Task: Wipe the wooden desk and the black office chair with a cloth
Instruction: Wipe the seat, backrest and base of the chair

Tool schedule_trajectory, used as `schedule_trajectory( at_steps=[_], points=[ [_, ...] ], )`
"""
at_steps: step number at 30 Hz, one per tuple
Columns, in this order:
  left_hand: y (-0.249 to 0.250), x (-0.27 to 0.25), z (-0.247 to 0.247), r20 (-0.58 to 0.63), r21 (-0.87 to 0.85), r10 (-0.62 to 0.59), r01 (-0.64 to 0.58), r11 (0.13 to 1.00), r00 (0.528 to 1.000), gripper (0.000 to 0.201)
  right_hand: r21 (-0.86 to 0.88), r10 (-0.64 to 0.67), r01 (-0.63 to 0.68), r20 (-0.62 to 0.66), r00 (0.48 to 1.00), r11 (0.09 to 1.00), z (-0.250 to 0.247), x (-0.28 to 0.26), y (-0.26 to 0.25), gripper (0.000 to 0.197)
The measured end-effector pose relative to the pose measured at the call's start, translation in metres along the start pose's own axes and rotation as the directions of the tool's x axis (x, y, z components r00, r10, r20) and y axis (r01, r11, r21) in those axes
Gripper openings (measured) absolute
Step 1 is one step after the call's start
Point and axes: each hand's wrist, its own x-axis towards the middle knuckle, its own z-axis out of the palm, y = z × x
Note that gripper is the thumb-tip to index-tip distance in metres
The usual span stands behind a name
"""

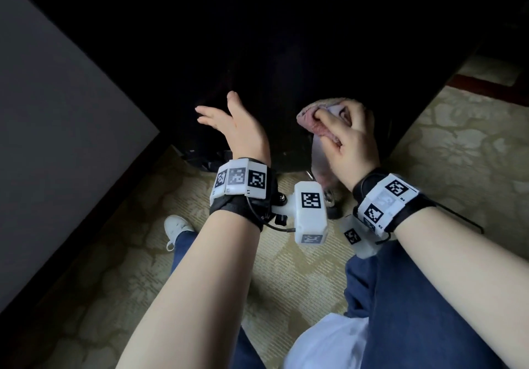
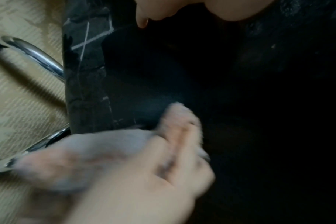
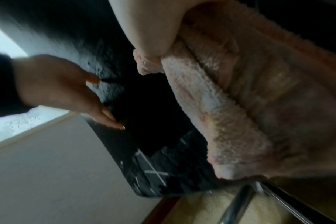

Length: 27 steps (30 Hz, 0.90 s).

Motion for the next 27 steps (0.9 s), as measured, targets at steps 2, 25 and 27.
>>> schedule_trajectory(
  at_steps=[2,25,27],
  points=[
    [-0.002,0.001,0.002,-0.004,-0.014,0.011,-0.011,1.0,1.0,0.067,0.021,0.055,-0.058,0.113,0.992,0.998,0.011,-0.01,0.001,0.037],
    [-0.007,-0.029,0.028,0.005,0.003,-0.028,0.028,1.0,1.0,0.067,0.074,0.063,-0.06,-0.047,0.997,0.995,-0.036,-0.021,0.01,0.034],
    [-0.008,-0.033,0.033,0.014,0.0,-0.04,0.04,0.999,0.999,0.067,0.078,0.021,-0.005,-0.201,0.979,0.997,-0.043,-0.015,0.013,0.031]
  ],
)
